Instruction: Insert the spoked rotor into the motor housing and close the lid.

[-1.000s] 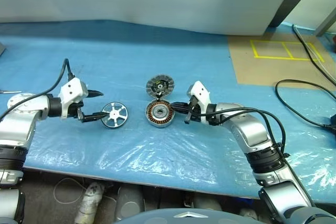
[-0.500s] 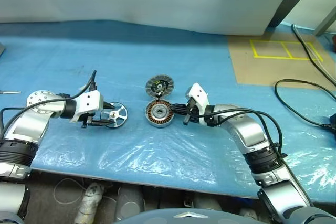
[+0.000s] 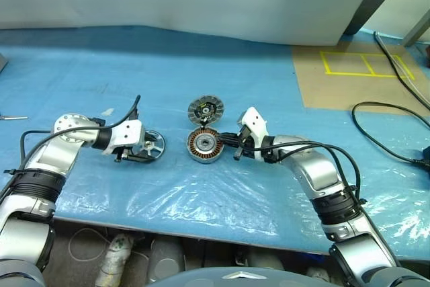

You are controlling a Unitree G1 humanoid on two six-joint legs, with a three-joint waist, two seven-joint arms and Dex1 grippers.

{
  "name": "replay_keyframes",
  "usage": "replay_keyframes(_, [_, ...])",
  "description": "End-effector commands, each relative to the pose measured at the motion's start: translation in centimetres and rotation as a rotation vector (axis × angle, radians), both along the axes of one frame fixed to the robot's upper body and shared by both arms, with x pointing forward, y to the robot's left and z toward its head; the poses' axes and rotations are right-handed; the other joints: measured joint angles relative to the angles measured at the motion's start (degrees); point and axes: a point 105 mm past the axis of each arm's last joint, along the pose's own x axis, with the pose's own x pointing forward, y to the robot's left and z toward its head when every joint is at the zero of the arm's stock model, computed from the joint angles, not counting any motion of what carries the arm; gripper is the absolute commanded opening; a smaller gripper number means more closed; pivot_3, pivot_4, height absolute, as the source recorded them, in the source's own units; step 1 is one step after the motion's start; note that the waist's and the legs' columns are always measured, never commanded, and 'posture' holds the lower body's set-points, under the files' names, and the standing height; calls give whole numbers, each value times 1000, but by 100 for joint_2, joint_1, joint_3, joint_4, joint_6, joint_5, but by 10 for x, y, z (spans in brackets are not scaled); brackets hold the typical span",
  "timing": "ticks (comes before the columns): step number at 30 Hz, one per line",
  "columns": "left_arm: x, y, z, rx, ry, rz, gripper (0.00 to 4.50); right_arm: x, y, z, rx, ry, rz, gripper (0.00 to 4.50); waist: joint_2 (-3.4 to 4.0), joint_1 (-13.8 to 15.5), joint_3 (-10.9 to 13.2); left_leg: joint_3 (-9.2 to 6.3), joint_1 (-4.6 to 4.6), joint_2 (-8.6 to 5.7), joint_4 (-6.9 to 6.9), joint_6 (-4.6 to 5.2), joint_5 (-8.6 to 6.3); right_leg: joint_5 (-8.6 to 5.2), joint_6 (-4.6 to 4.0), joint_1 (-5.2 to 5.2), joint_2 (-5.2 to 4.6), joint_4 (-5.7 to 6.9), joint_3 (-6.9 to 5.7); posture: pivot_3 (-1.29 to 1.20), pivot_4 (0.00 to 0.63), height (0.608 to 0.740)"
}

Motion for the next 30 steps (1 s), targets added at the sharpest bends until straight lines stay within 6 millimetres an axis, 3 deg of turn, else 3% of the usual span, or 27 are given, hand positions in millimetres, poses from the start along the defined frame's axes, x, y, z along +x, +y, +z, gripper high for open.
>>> replay_keyframes(1, [5,10,2,57,-24,12,2596,-1,-2,2,8,-20,-11,0,0,2,0,0,0,0,0,0,0,0,0,1,0,0,0,0,150,740])
replay_keyframes(16, [8,20,-5,85,-31,51,2596,0,-6,-5,-5,-21,-29,0,1,1,-1,1,16,-1,2,0,0,-5,-8,12,-1,4,4,0,150,740])
replay_keyframes(19, [8,17,0,45,-28,53,2057,1,-6,-5,-8,-24,-30,0,1,0,-1,1,16,0,3,0,0,-5,-9,12,-1,4,5,0,150,740])
replay_keyframes(24, [8,17,2,14,-24,76,478,2,-6,-4,-24,-33,-30,0,1,0,-1,2,14,-1,1,0,0,-4,-7,11,-1,1,5,0,150,740])
replay_keyframes(30, [7,22,-4,13,-7,105,398,3,-6,-3,-33,-40,-28,0,1,-1,-1,2,15,-1,-1,0,0,-2,-3,11,-1,2,4,0,150,740])
